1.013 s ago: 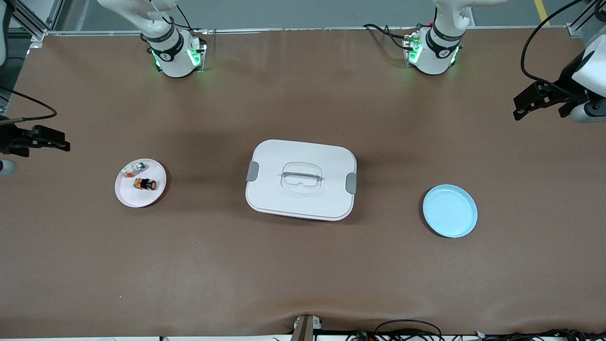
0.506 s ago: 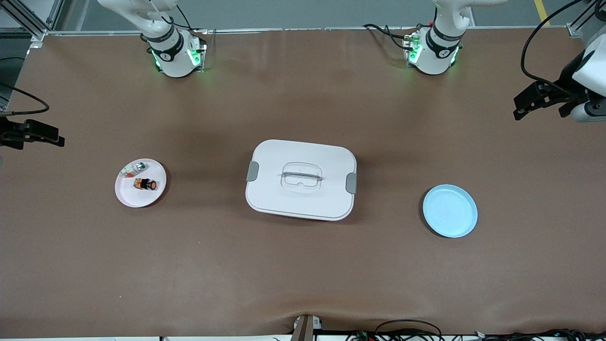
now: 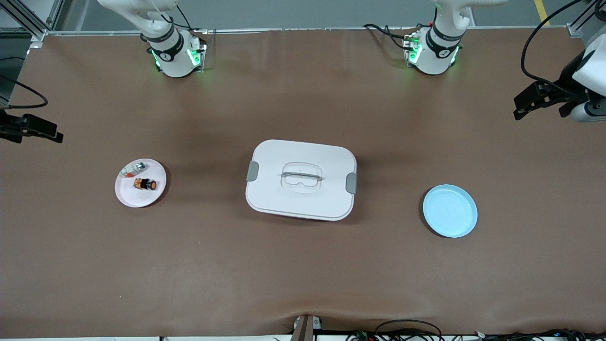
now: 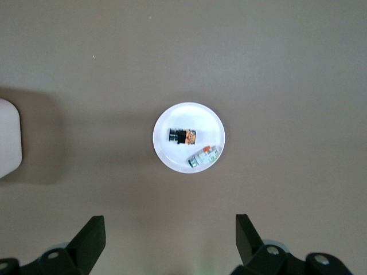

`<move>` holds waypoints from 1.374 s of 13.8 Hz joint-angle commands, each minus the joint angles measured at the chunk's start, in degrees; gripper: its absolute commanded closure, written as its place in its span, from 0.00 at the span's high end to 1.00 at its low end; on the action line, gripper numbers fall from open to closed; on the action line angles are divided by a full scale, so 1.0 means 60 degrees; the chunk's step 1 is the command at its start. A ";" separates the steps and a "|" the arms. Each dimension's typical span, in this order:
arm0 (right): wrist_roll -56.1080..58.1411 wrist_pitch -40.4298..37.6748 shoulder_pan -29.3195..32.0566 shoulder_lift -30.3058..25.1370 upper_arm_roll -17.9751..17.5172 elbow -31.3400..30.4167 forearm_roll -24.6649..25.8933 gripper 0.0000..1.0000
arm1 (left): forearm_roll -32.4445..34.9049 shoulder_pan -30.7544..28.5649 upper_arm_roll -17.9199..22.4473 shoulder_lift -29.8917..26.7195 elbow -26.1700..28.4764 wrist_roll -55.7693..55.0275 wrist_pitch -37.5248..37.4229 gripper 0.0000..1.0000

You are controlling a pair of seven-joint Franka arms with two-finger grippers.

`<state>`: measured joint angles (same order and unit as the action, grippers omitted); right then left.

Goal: Transfer orange switch to right arm and place

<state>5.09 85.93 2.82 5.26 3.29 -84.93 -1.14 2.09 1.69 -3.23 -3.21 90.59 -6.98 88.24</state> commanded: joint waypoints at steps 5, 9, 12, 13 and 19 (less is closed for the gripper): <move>-0.0146 0.0620 -0.0587 -0.0921 0.0008 -0.1108 -0.0059 1.00 | -0.0143 -0.0017 -0.0018 -0.0211 0.0034 0.0065 -0.0029 1.00; -0.0146 0.0605 -0.0779 -0.0950 0.0360 -0.1123 -0.0059 1.00 | -0.0143 -0.0017 -0.0018 -0.0182 -0.0039 0.0094 -0.0043 1.00; -0.0146 0.0562 -0.0457 -0.0965 0.0345 -0.1181 -0.0132 1.00 | -0.0143 -0.0003 -0.0018 -0.0197 -0.0054 0.0079 -0.0043 1.00; -0.0146 0.0547 -0.0442 -0.1008 0.0345 -0.1225 -0.0147 1.00 | -0.0143 -0.0003 -0.0018 -0.0182 -0.0054 0.0079 -0.0043 1.00; -0.0146 0.0664 -0.0456 -0.1404 0.0345 -0.1738 -0.0147 1.00 | -0.0128 -0.0032 -0.0003 -0.0109 -0.0200 0.0035 -0.0058 1.00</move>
<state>4.79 89.06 -0.29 -1.00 5.61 -92.92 -1.15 2.09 1.68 -3.26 -3.25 89.68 -6.90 88.24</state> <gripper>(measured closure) 0.000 0.000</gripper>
